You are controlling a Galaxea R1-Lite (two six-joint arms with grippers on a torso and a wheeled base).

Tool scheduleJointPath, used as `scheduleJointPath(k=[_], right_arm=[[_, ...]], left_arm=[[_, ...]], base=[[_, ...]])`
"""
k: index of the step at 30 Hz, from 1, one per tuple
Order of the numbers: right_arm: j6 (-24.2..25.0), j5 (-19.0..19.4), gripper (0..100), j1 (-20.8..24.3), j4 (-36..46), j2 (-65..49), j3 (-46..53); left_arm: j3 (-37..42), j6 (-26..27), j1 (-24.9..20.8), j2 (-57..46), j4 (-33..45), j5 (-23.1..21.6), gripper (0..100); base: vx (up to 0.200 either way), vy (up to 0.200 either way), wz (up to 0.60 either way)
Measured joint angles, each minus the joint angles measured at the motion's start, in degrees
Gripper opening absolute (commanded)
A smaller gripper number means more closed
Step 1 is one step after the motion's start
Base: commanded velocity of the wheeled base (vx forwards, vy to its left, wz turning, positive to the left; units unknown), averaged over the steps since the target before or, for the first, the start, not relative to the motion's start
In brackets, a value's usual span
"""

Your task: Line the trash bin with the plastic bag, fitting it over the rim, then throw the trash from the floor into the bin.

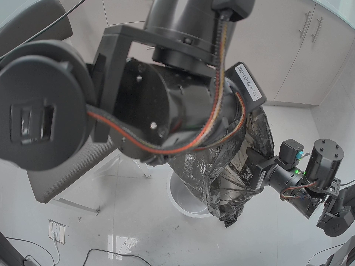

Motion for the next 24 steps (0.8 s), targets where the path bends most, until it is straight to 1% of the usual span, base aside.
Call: scheduleJointPath(k=[2,5,11,12,13,17,18,19,22,24], right_arm=[[0.0,0.0,0,0.0,0.7,-1.1,-0.1],[0.0,0.1,0,-0.1,4.6,-2.6,-0.4],[1.5,1.2,0,-0.7,18.6,-6.4,-4.0],[1.9,1.8,0,-1.0,23.8,-7.4,-5.6],[2.1,2.0,0,-1.1,25.4,-7.7,-6.2],[4.7,4.3,0,-1.8,41.5,-10.6,-13.1],[5.1,4.8,0,-1.9,43.6,-10.9,-14.2],[6.4,6.1,0,-2.2,49.5,-11.9,-17.7],[8.1,7.9,0,-2.8,56.5,-13.1,-22.5],[10.2,10.0,0,-3.3,62.7,-14.2,-26.9]], left_arm=[[0.0,-0.1,0.2,0.0,0.1,-0.2,0],[0.0,-0.3,0.4,0.0,0.2,-0.4,0],[0.0,-0.3,0.7,0.1,0.3,-0.5,0],[0.0,-0.3,0.7,0.1,0.3,-0.6,0],[0.0,-0.2,0.7,0.2,0.3,-0.6,0],[0.3,-0.2,0.9,0.4,0.4,-0.6,0],[0.3,-0.2,0.9,0.4,0.4,-0.6,0],[0.4,-0.2,0.9,0.5,0.4,-0.7,0],[0.5,-0.2,1.0,0.5,0.5,-0.7,0],[0.7,-0.1,0.9,0.5,0.7,-0.7,0]], base=[[0.0,0.0,0.0],[0.0,0.0,0.0],[0.0,0.0,0.0],[0.0,0.0,0.0],[0.0,0.0,0.0],[0.0,0.0,0.0],[0.0,0.0,0.0],[0.0,0.0,0.0],[0.0,0.0,0.0],[0.0,0.0,0.0]])
